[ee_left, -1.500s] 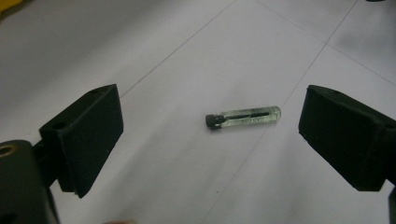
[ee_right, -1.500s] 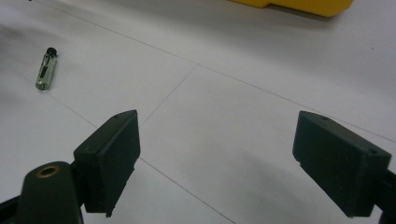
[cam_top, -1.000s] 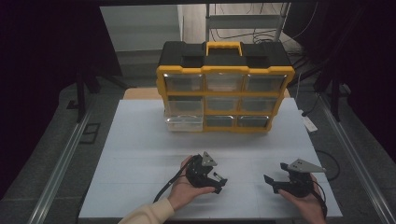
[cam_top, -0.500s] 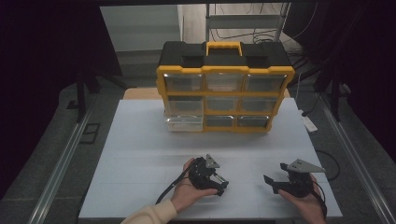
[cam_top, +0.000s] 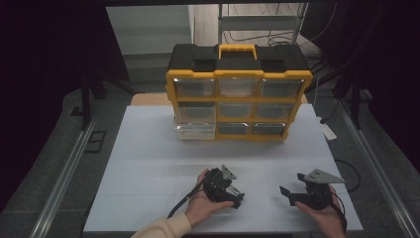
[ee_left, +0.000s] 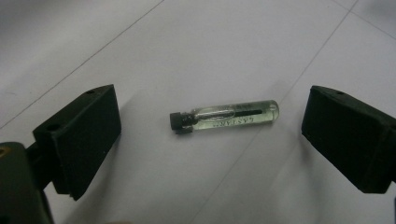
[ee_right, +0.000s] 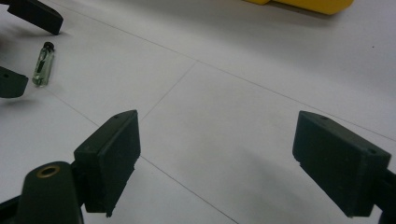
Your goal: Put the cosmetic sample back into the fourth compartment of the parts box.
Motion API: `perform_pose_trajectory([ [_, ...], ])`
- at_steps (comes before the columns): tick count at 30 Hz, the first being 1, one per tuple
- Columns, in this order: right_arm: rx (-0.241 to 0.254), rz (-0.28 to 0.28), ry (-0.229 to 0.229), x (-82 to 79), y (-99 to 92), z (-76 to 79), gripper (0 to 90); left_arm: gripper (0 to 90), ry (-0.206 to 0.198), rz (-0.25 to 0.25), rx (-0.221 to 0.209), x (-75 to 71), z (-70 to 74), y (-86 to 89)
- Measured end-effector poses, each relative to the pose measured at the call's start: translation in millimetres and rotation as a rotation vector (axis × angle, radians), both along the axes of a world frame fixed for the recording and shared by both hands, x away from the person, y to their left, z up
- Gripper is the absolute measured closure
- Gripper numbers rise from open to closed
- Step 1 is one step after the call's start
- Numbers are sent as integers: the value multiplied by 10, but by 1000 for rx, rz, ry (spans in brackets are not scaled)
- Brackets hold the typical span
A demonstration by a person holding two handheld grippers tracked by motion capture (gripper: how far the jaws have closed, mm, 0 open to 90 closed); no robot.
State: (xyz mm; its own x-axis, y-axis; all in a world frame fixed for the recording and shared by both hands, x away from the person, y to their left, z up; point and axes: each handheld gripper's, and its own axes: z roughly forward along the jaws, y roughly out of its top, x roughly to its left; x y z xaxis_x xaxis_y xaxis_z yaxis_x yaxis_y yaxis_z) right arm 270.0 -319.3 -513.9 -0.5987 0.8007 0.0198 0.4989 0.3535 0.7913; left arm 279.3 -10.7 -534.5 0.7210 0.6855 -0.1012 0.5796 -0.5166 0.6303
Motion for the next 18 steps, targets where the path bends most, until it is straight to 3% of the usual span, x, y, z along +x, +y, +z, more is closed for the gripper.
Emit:
perform_pose_trajectory([
  [4,1,0,0,0,-2,0,162,63,-6,9,4,-2,-2,-15],
  [8,-8,-3,-3,-3,2,2,162,99,-36,13,42,-26,-1,-33],
  [18,-9,-3,-4,-6,-1,3,162,193,-49,0,40,-64,13,-44],
])
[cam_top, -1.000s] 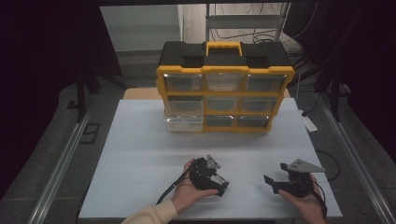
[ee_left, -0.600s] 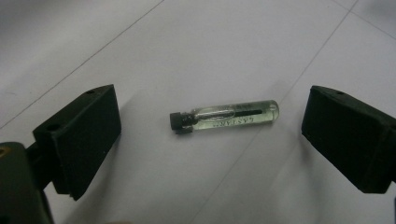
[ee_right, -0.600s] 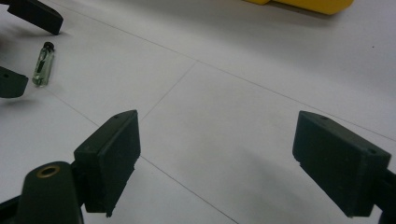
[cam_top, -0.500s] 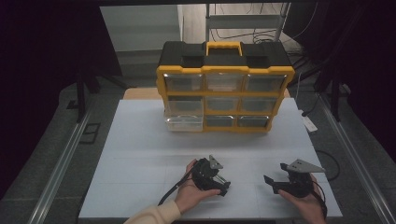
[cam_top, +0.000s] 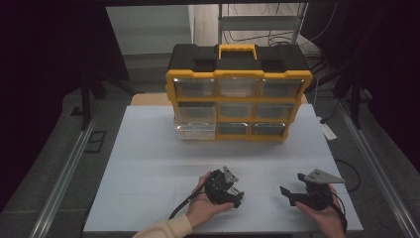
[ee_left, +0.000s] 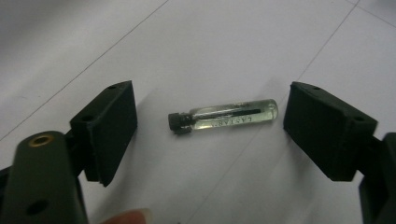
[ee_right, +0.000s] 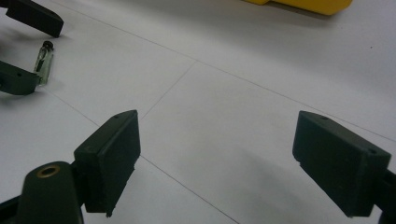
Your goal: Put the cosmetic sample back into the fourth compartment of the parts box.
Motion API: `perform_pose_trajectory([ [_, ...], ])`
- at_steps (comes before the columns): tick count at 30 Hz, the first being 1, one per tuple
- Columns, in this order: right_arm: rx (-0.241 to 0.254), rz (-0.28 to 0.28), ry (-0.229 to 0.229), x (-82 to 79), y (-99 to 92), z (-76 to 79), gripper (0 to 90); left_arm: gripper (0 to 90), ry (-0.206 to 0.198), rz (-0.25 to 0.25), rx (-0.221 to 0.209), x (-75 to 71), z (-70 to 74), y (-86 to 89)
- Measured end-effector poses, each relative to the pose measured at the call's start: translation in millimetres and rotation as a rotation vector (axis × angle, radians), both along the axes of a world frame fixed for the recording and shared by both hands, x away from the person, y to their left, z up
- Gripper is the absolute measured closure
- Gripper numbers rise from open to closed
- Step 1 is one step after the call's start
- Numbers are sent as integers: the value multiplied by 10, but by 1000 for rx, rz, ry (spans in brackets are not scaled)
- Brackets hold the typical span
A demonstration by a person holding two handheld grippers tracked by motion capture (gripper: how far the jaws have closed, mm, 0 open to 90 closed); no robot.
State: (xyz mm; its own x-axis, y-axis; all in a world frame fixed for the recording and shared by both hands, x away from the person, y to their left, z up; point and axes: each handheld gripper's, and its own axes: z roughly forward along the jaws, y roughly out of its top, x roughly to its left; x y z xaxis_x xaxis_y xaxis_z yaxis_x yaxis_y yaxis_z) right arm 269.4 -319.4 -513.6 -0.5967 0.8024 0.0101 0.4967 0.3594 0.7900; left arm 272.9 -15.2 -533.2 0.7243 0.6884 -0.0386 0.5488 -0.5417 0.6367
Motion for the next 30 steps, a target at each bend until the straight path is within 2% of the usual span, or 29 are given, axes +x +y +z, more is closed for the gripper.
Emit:
perform_pose_trajectory([
  [16,1,3,-3,-2,-6,1,162,289,-5,-9,-12,-30,6,9],
  [20,-1,3,-4,-3,-4,1,162,341,-8,-15,-15,-29,9,15],
  [30,-1,3,-3,-3,-3,0,162,386,-19,-25,-16,-27,9,21],
])
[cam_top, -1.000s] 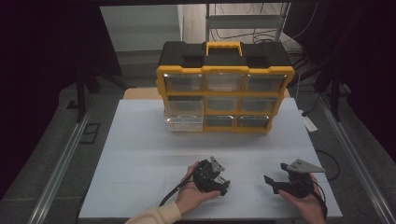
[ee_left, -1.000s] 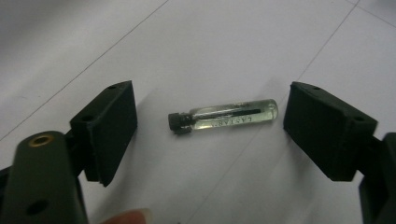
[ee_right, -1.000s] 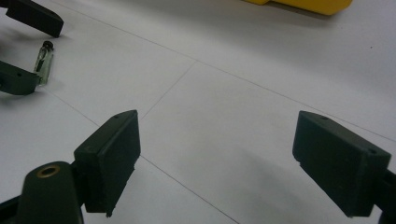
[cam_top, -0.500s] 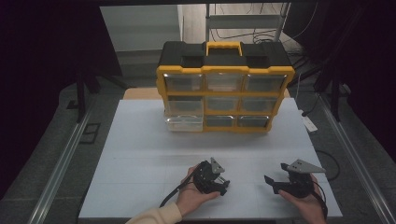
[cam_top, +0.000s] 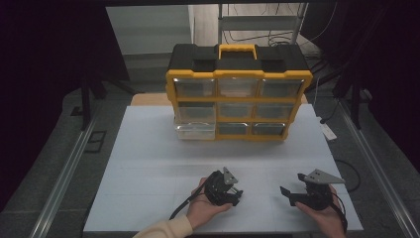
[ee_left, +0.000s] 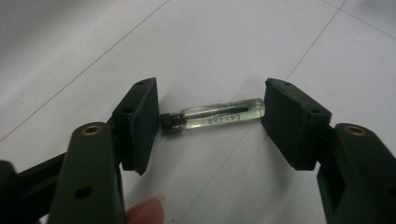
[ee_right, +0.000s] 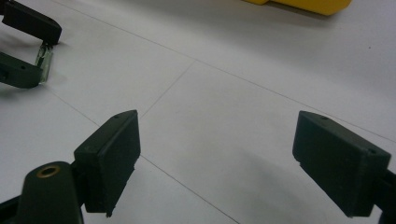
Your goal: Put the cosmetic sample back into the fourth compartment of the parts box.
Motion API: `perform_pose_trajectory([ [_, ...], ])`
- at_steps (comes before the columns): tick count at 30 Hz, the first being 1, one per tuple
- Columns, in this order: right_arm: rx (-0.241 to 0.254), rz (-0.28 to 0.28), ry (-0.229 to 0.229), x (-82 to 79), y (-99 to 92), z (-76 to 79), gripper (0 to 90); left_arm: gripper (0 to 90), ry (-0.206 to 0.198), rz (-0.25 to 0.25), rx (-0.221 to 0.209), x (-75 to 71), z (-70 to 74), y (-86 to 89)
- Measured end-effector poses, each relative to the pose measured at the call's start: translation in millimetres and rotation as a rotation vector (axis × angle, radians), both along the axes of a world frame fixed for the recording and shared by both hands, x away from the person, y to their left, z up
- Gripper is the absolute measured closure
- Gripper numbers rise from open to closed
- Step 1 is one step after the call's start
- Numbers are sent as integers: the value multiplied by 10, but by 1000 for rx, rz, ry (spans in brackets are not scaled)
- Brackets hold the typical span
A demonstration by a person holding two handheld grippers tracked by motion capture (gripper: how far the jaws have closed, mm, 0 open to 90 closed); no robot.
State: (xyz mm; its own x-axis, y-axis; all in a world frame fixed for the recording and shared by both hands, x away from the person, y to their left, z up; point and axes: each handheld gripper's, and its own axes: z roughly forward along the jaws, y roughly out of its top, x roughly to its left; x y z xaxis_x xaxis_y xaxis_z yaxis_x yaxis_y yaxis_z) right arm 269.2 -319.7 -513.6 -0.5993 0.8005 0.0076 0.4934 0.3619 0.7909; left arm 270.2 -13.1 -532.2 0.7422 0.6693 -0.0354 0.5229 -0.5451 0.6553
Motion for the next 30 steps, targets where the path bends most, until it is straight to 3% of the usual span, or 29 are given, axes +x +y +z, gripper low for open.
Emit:
perform_pose_trajectory([
  [21,1,1,-1,2,-7,0,162,398,-11,-5,-15,-4,-10,8],
  [30,3,0,-2,-3,-10,2,162,399,3,-6,-50,17,36,58],
])
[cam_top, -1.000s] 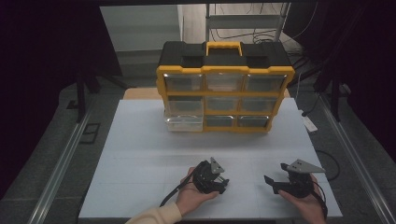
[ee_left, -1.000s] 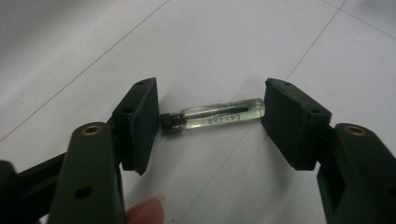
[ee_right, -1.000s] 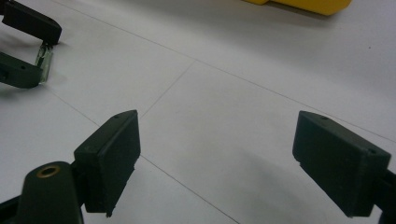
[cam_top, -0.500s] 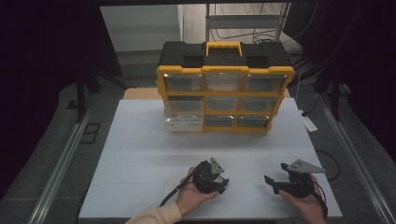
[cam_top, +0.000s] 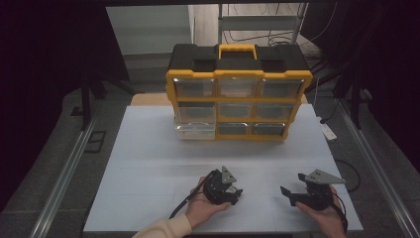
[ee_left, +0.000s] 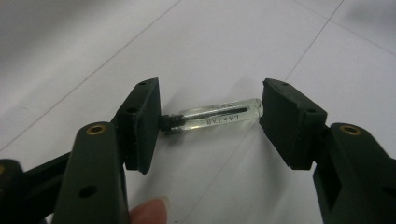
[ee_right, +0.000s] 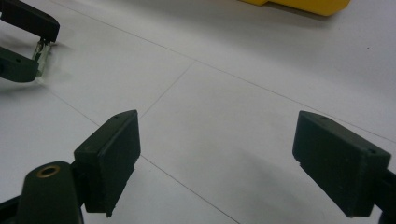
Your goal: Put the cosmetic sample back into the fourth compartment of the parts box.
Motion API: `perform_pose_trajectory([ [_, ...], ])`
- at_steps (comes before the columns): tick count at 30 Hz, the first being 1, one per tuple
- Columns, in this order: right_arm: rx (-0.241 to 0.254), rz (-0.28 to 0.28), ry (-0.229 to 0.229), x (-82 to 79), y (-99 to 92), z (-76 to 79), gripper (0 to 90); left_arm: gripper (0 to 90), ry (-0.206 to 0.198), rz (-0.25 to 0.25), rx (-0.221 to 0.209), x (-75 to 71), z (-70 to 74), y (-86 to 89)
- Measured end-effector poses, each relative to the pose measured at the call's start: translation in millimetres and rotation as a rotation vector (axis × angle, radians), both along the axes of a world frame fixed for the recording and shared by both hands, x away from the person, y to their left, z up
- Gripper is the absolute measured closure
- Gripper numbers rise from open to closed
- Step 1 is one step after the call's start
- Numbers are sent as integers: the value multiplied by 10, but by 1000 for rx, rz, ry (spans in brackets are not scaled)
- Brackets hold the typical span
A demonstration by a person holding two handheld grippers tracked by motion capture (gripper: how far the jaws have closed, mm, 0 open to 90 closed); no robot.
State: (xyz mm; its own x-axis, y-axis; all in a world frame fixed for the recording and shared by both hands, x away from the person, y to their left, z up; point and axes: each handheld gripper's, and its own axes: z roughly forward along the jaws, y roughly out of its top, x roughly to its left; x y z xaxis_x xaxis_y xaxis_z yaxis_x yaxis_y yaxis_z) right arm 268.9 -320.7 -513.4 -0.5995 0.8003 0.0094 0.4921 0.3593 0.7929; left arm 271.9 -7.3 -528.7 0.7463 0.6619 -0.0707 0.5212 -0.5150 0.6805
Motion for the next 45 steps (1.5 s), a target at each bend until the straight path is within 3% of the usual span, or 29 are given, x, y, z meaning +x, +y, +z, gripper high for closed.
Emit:
perform_pose_trajectory([
  [13,-3,0,0,0,0,-2,162,399,-6,15,-37,34,96,123],
  [32,-4,0,2,0,-4,-5,162,400,-12,33,-129,97,255,358],
  [45,-6,-4,-2,-1,-8,0,162,400,-33,46,-152,135,385,483],
])
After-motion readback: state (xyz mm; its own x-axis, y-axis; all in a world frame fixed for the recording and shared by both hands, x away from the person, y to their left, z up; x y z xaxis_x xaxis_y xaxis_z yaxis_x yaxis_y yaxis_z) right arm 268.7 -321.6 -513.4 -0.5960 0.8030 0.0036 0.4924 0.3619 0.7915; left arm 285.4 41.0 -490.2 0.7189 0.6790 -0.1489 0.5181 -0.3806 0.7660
